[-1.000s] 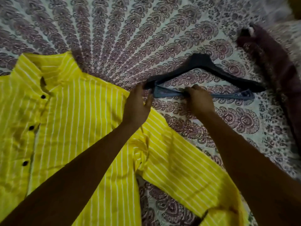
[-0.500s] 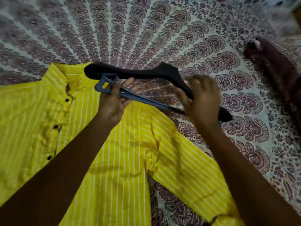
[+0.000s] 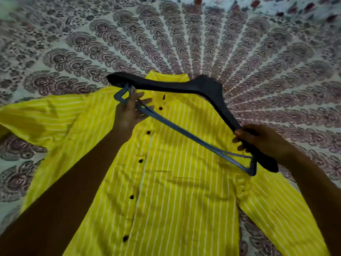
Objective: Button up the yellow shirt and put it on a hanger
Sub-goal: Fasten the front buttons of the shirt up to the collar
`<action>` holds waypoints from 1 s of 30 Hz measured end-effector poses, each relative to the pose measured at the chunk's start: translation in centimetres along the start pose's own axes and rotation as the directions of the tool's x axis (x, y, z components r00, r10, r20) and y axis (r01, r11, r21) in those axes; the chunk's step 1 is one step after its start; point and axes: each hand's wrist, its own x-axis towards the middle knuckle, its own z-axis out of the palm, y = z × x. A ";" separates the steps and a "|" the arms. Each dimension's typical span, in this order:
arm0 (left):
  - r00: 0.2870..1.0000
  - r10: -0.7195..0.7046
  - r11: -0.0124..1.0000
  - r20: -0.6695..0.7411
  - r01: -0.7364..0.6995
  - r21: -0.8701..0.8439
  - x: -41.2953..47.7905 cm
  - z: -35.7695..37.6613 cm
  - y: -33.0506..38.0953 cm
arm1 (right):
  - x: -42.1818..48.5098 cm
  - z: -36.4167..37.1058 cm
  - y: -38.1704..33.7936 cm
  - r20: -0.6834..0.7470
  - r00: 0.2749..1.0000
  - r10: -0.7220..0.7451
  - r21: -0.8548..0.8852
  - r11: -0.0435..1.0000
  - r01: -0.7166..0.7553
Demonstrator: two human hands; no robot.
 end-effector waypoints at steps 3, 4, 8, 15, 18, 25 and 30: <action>0.961 0.162 0.605 0.224 -0.276 0.746 0.9 -1.2 -3.1 | 0.7 -0.8 -0.1 -0.102 0.995 -0.024 0.040 0.999 0.028; 0.923 0.117 0.395 0.366 -0.382 0.836 1.0 -1.5 -4.2 | 0.6 -1.5 0.0 -0.131 0.991 -0.021 0.026 0.999 0.024; 0.849 0.143 -0.098 0.509 -0.500 0.861 1.8 -0.9 -6.3 | 0.6 -4.2 1.1 -0.181 0.983 0.034 0.002 0.999 -0.034; 0.917 0.371 0.293 0.148 -0.267 0.918 4.0 -0.7 -3.0 | -0.3 -6.1 1.8 -0.172 0.972 0.161 -0.059 0.983 -0.173; 0.880 0.471 0.489 -0.051 -0.212 0.846 4.0 -1.1 -2.4 | -0.9 -6.2 1.6 -0.176 0.973 0.150 -0.059 0.985 -0.163; 0.814 0.577 0.508 0.065 -0.420 0.753 3.6 -0.6 -1.6 | 1.4 -5.4 2.6 -0.090 0.993 0.073 -0.185 0.979 -0.088; 0.794 0.557 0.442 0.242 -0.531 0.723 3.0 0.8 -2.0 | 7.3 1.0 -1.5 -0.012 0.993 -0.121 -0.338 0.935 0.110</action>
